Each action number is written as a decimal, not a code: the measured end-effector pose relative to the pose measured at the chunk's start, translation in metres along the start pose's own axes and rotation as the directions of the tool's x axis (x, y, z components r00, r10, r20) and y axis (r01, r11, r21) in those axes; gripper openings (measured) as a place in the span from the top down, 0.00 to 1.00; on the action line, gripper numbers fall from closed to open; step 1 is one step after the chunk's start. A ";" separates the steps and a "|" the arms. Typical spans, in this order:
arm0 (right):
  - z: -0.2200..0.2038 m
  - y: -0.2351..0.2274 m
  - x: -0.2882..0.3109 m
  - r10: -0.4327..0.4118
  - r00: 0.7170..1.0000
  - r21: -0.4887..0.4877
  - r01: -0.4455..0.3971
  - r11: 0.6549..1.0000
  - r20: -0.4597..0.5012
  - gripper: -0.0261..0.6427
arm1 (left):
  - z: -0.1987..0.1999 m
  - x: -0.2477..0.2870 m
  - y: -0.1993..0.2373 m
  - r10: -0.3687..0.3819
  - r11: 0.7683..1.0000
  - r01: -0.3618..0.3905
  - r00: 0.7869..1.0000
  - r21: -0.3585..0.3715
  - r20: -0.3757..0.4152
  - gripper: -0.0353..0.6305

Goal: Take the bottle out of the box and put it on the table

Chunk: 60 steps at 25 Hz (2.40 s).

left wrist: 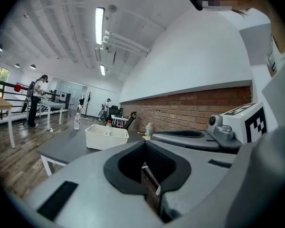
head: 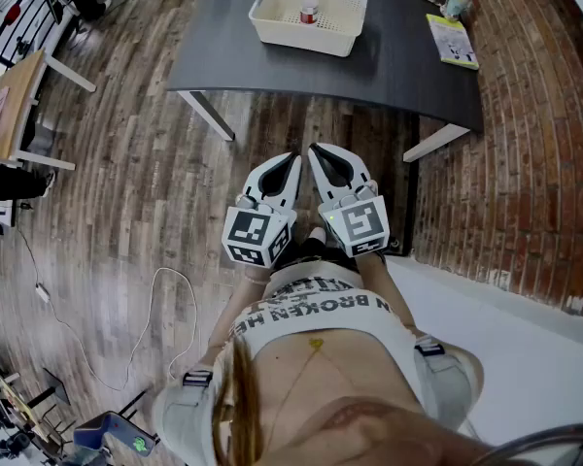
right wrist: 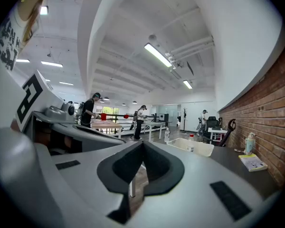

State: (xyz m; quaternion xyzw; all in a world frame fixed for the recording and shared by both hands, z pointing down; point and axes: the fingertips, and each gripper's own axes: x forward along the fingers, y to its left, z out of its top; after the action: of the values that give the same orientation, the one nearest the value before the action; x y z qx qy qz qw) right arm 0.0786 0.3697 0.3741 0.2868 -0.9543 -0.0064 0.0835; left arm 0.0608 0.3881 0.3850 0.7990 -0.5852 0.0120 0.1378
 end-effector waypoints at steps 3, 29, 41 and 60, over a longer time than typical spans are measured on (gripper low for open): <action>-0.001 -0.008 -0.002 -0.004 1.000 -0.008 0.004 1.000 0.004 0.95 | 0.001 0.004 -0.004 0.003 1.000 -0.003 1.000 0.001 0.013 0.94; -0.006 -0.051 0.072 -0.018 1.000 0.009 0.017 1.000 0.021 0.95 | 0.013 0.075 0.055 -0.054 0.998 0.054 0.999 0.010 -0.001 0.94; 0.004 -0.078 0.147 -0.030 1.000 -0.010 0.030 0.999 0.009 0.95 | 0.034 0.123 0.115 -0.093 0.996 0.093 0.996 0.012 -0.007 0.94; 0.005 -0.081 0.216 -0.036 0.999 0.040 0.036 0.999 -0.001 0.95 | 0.042 0.140 0.177 -0.115 0.993 0.115 0.993 0.004 -0.015 0.94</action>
State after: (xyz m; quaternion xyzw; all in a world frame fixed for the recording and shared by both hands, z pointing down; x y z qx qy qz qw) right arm -0.0552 0.1837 0.3977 0.3054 -0.9490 0.0112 0.0779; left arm -0.0671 0.1989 0.4058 0.8317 -0.5370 0.0114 0.1408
